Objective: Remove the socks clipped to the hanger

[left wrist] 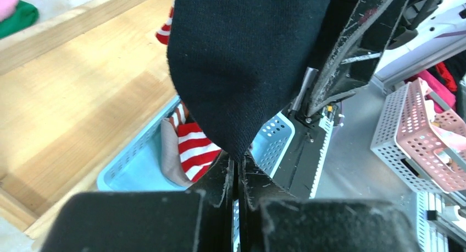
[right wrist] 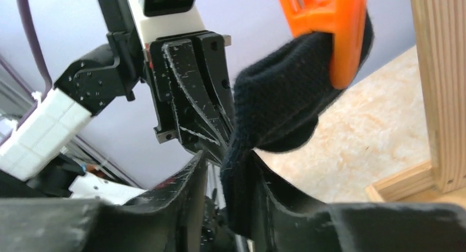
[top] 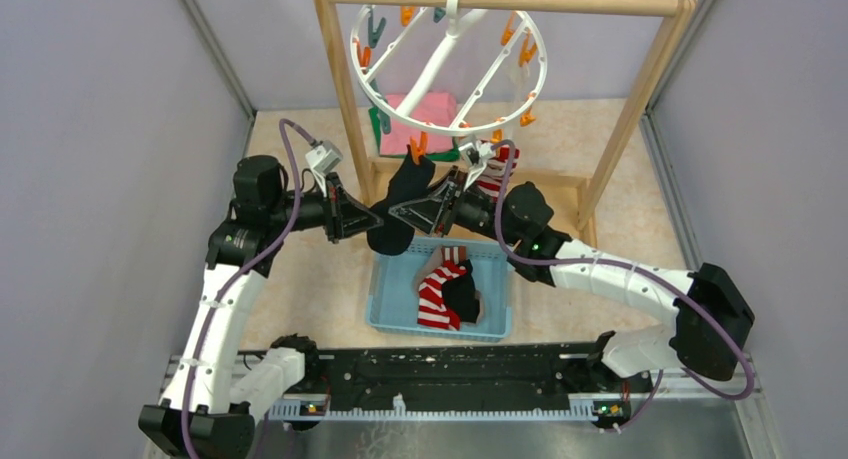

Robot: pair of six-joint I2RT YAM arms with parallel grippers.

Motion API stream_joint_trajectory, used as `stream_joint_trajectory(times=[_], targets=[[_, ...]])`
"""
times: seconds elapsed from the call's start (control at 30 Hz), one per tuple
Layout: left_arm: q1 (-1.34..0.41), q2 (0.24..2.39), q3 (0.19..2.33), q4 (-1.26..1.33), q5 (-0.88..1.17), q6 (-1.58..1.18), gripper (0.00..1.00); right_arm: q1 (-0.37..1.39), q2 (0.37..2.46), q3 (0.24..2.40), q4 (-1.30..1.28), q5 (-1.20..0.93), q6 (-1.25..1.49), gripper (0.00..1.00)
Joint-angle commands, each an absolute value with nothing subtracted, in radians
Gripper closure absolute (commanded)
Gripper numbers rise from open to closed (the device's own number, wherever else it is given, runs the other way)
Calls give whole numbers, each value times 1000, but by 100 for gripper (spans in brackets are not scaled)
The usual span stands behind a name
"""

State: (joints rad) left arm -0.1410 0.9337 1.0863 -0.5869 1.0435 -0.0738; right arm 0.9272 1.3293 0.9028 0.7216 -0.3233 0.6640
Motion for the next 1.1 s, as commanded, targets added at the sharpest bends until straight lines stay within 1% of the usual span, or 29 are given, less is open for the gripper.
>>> stream_joint_trajectory(times=[0.0,0.03,0.07,0.17,0.23,0.33,0.5,0.7,0.9,1.07], targets=[[-141,913,1089,-534,992,-59,100,923,1253,930,613,-220,597,51],[-141,909,1089,-533,982,-56,100,923,1232,938,559,-161,556,35],[-141,903,1088,-530,974,-57,100,923,1213,951,495,-94,521,26],[-141,892,1082,-520,975,-70,100,918,1187,979,414,17,418,12],[-141,887,1076,-504,976,-85,100,917,1198,1010,411,41,367,10],[-141,890,1070,-485,981,-109,100,918,1237,1067,422,72,308,10],[-141,888,1069,-463,986,-131,100,916,1283,1080,586,96,249,19],[-141,887,1063,-454,994,-145,100,917,1339,1119,661,110,229,27],[-142,874,1043,-444,989,-156,100,918,1352,1089,784,156,227,35],[-142,870,1031,-434,994,-164,100,941,1353,1061,844,221,217,36]])
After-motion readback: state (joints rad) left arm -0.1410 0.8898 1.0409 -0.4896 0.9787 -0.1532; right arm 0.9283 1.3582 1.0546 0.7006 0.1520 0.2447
